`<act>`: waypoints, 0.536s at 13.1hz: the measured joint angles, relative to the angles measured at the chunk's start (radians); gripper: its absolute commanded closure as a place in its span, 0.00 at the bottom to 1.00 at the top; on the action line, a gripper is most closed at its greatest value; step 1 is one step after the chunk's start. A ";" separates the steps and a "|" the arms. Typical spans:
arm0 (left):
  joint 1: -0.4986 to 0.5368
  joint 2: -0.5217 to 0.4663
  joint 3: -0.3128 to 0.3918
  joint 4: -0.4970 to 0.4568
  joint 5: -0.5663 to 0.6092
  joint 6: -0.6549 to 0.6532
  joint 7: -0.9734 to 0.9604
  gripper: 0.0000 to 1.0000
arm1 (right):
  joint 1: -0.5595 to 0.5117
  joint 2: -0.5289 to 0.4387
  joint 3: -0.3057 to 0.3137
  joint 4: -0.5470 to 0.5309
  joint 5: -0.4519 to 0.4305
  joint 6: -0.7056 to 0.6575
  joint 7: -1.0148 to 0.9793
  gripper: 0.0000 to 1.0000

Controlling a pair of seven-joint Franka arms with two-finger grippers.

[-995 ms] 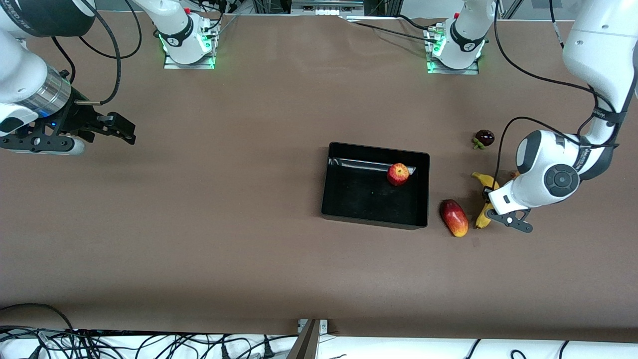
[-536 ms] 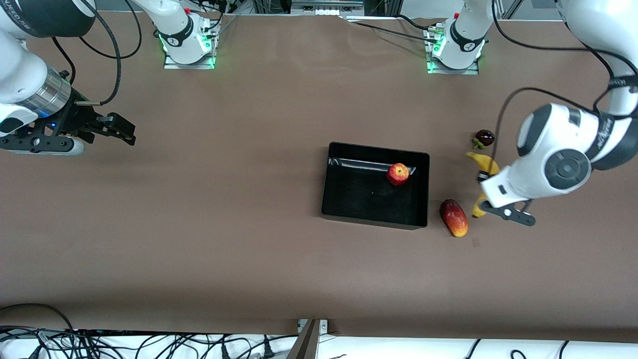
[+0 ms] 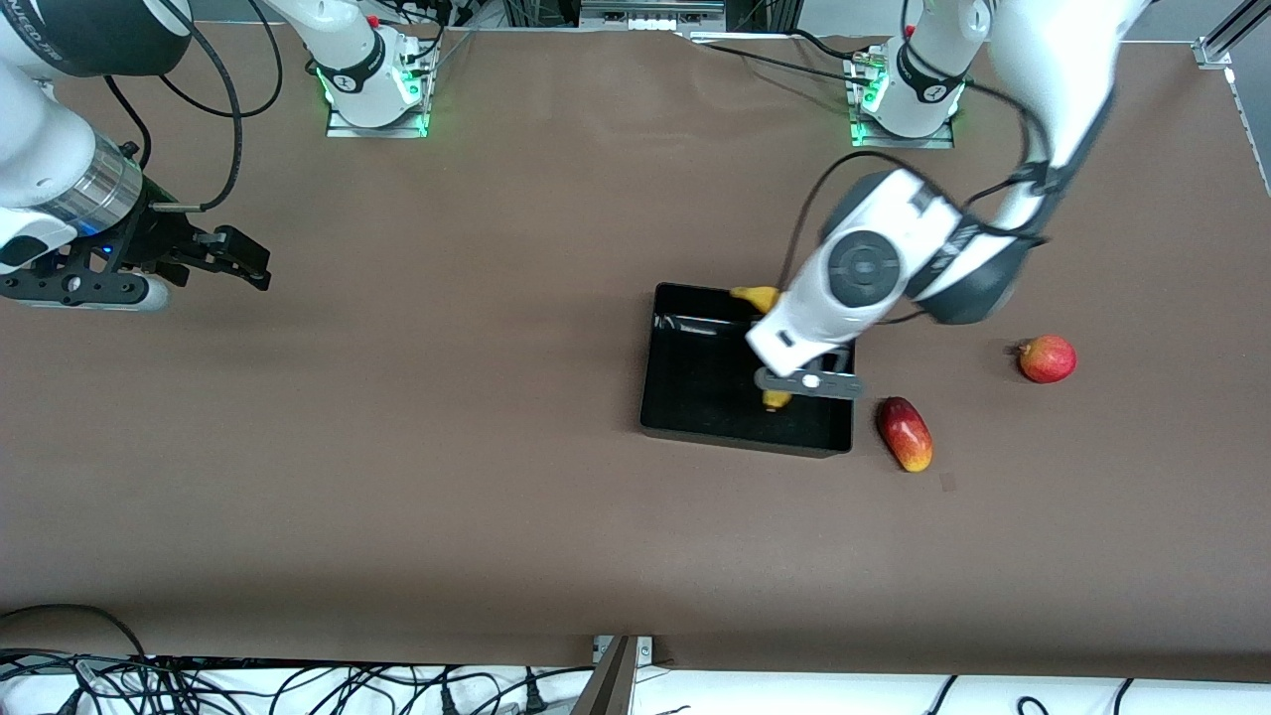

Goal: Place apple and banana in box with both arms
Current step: 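Carry the banana into the box and open the left gripper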

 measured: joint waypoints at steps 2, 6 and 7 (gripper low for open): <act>-0.028 0.061 0.008 -0.001 0.003 0.074 -0.031 0.82 | 0.000 0.002 0.000 0.000 0.000 0.010 0.000 0.00; -0.029 0.151 0.016 -0.001 0.070 0.125 -0.032 0.70 | 0.000 0.005 0.000 0.000 0.000 0.013 0.000 0.00; -0.030 0.163 0.016 -0.001 0.084 0.129 -0.032 0.15 | 0.000 0.005 0.000 0.000 0.000 0.013 0.000 0.00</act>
